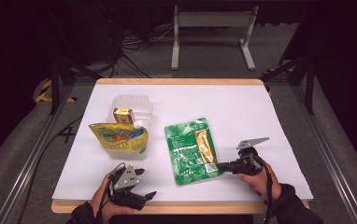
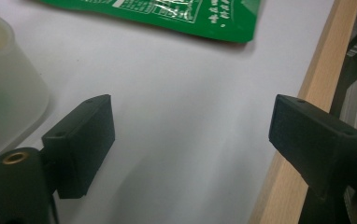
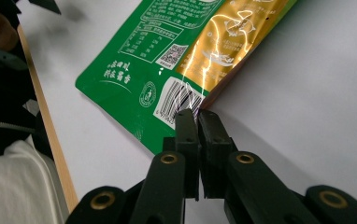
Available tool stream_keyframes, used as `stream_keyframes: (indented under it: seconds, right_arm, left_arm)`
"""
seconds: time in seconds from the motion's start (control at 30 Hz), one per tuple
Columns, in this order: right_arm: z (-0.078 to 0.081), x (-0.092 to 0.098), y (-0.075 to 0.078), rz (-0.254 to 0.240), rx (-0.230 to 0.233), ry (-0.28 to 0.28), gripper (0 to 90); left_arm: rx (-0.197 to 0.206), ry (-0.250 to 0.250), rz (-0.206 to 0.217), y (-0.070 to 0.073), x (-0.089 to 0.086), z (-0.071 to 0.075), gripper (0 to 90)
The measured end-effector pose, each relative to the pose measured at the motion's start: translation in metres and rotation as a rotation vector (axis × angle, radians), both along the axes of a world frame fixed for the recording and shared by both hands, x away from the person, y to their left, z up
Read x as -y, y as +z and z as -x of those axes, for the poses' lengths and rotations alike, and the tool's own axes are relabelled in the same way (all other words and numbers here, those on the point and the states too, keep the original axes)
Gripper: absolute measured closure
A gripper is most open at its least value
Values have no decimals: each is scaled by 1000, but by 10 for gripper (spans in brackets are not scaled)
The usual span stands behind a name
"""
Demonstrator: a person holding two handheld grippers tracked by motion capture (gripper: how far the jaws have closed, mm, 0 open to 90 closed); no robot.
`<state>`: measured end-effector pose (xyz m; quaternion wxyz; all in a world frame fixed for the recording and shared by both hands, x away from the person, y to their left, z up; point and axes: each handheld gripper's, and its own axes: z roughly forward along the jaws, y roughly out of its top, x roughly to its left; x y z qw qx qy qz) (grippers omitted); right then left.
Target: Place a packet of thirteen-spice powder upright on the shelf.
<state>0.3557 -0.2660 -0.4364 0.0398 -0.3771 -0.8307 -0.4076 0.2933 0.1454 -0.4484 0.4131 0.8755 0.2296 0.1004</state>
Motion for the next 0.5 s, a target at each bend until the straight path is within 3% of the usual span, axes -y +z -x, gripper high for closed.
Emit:
stream_keyframes:
  seconds: [0.27, 0.4, 0.5]
  right_arm:
    - [13, 3, 1, 26, 28, 22, 800]
    - [8, 0, 1, 7, 28, 63, 577]
    - [-2, -4, -1, -4, 13, 86, 427]
  left_arm:
    - [-39, 14, 28, 1, 17, -11, 108]
    - [-69, 29, 41, 0, 25, -18, 107]
    - [-81, 14, 39, -1, 33, -22, 108]
